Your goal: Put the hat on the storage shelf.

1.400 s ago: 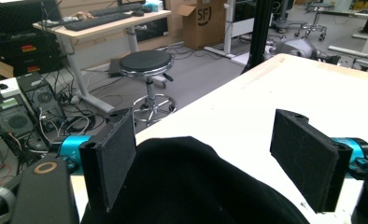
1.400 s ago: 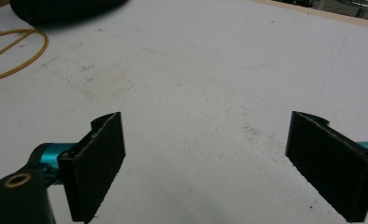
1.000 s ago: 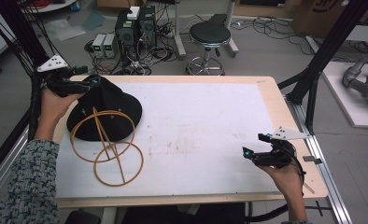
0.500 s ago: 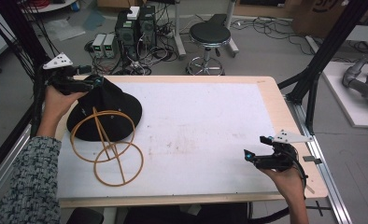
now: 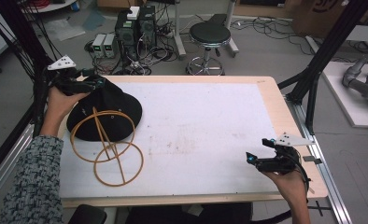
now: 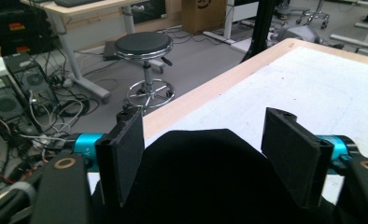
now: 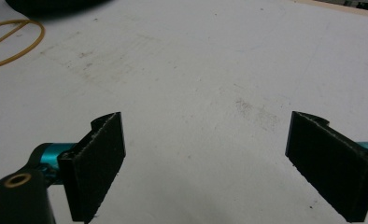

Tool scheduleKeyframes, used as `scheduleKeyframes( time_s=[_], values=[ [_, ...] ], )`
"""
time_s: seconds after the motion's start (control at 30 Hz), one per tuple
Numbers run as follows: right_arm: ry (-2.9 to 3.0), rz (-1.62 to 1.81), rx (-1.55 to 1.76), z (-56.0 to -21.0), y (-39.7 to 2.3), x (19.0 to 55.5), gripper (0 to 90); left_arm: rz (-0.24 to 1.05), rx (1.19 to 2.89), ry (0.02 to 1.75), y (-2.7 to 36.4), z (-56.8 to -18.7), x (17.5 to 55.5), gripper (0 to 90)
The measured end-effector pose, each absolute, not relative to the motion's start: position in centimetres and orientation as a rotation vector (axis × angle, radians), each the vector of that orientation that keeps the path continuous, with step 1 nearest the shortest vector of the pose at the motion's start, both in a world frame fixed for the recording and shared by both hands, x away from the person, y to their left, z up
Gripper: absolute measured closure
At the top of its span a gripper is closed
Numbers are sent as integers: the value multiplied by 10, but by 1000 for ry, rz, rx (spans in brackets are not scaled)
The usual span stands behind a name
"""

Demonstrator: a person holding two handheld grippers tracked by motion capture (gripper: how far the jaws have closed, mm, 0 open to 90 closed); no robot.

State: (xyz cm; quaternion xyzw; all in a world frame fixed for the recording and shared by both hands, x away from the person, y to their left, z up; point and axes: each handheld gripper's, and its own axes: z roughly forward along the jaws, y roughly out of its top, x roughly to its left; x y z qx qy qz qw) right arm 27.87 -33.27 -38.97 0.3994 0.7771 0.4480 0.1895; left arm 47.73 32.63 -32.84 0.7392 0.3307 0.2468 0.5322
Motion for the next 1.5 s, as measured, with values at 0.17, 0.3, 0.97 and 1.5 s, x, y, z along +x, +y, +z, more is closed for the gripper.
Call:
scheduleKeyframes(
  time_s=[0.17,0.3,0.97,1.5],
  values=[
    [2180,1260,1121,-390,-333,279,117,595,1775,782,325,-329,477,381],
    [2183,1260,1117,-389,-332,279,117,596,1779,779,327,-330,476,462],
    [2187,1257,1119,-391,-332,280,117,612,1826,738,327,-333,472,775],
    [2185,1266,1119,-390,-332,281,117,635,1781,680,338,-308,461,822]
  ],
)
